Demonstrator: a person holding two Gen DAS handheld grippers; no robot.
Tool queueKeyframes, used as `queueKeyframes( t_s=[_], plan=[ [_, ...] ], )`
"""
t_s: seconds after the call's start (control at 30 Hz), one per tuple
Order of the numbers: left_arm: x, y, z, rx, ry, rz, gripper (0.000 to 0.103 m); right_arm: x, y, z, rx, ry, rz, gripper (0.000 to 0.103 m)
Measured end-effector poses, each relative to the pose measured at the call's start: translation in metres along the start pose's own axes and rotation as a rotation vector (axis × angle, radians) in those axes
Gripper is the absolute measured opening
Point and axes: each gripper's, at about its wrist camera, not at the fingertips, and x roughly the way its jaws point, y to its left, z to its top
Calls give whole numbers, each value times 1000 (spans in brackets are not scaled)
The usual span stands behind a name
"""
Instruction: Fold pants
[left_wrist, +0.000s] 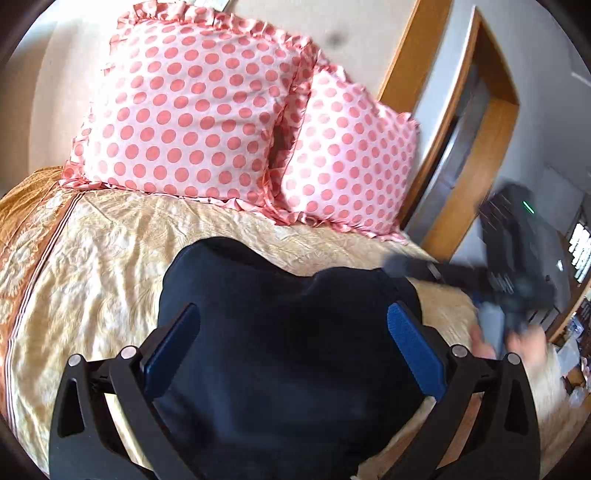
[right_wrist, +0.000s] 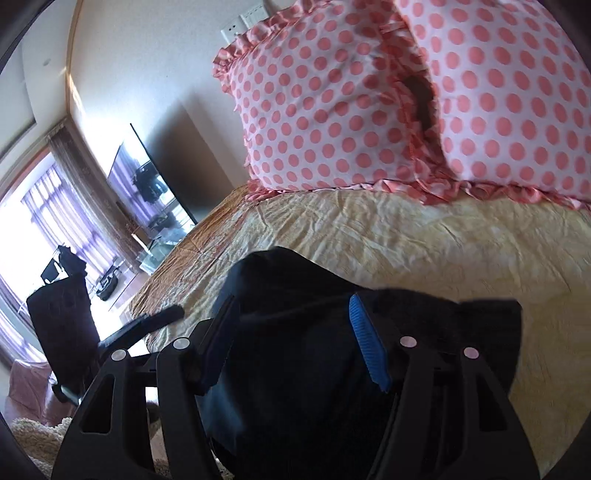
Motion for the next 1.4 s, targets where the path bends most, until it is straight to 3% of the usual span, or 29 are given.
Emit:
queueKeyframes(
  t_s=[0.07, 0.17, 0.3, 0.4, 0.47, 0.6, 0.73, 0.87, 1.13, 1.27, 1.4],
  plan=[
    [19, -9, 17, 19, 41, 31, 101, -14, -12, -14, 61, -35, -10, 63],
    [41, -17, 35, 40, 81, 43, 101, -24, -22, -25, 126, -58, 41, 65],
    [72, -15, 41, 35, 184, 70, 101, -20, -37, -28, 242, -83, 132, 81],
    [99, -1, 33, 6, 272, 128, 101, 5, -68, -43, 386, -17, 102, 83],
    [110, 2, 24, 22, 308, 163, 101, 25, -85, -58, 421, -4, 136, 83],
    [123, -13, 10, 135, 313, 287, 101, 24, -72, -59, 344, -26, 82, 83],
    [105, -14, 10, 121, 268, 294, 101, 6, -71, -59, 386, -53, 113, 86],
    [79, -28, 5, 181, 213, 391, 101, -20, -65, -64, 362, -88, 114, 90],
    [52, -42, -22, 210, 208, 387, 101, -50, -44, -83, 322, -101, 138, 93],
    [70, -39, -41, 222, 248, 387, 101, -32, -35, -97, 237, -19, 13, 95],
    [75, -29, -49, 171, 227, 365, 101, -22, -17, -105, 86, -33, -108, 100]
  ],
)
